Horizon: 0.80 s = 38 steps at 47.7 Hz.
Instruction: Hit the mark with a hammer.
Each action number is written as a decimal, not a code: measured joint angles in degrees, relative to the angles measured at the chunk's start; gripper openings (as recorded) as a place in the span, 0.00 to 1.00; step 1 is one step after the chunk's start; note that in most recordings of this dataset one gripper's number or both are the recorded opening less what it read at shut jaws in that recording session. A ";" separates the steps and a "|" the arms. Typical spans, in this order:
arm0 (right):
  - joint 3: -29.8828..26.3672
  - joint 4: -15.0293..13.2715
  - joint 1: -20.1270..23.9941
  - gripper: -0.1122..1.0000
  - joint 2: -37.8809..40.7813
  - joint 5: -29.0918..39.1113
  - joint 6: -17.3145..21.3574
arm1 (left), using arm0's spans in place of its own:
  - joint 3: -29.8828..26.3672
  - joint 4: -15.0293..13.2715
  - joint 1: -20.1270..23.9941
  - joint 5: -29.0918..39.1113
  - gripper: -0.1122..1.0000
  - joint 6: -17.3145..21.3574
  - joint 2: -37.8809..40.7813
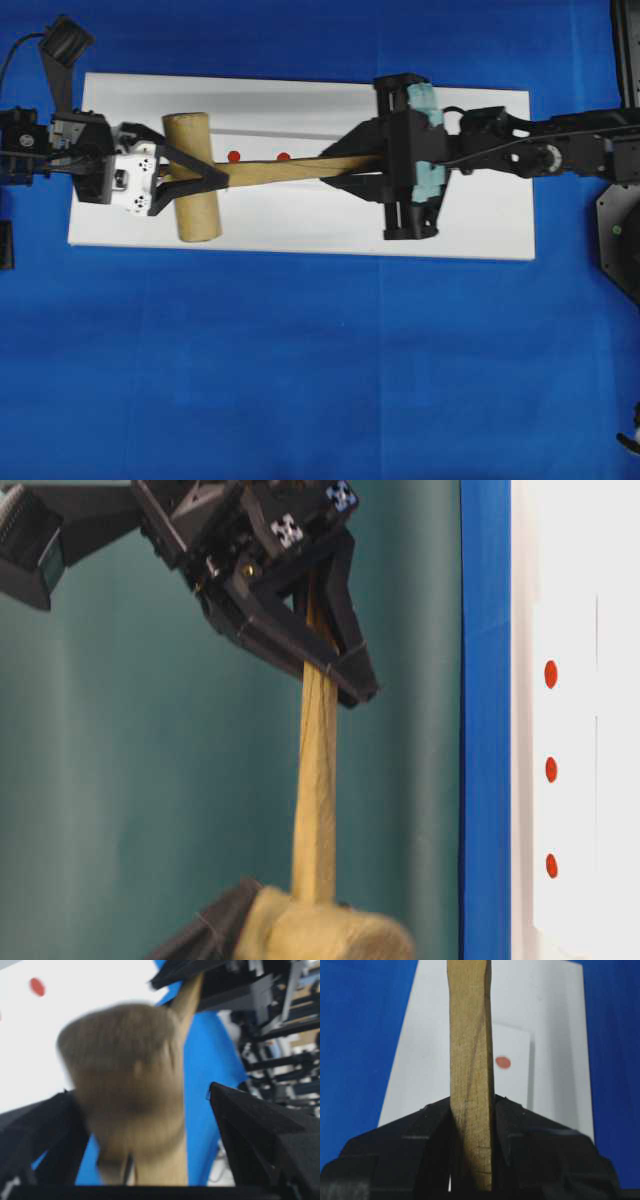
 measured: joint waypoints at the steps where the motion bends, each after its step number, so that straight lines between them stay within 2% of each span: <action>1: 0.35 0.18 0.00 0.17 -0.44 0.00 0.00 | 0.35 0.00 0.09 0.26 0.85 0.00 -0.35; 23: 7.56 3.52 -0.44 0.17 -8.53 0.09 0.09 | 6.59 0.00 0.09 5.45 0.84 0.62 -11.43; 33: 7.73 3.60 -0.44 0.17 -8.96 0.00 0.18 | 6.94 0.09 0.09 6.94 0.84 1.05 -12.13; 38: 7.82 4.22 -0.35 0.17 -8.96 0.09 0.70 | 6.94 0.44 0.00 7.03 0.84 2.46 -12.04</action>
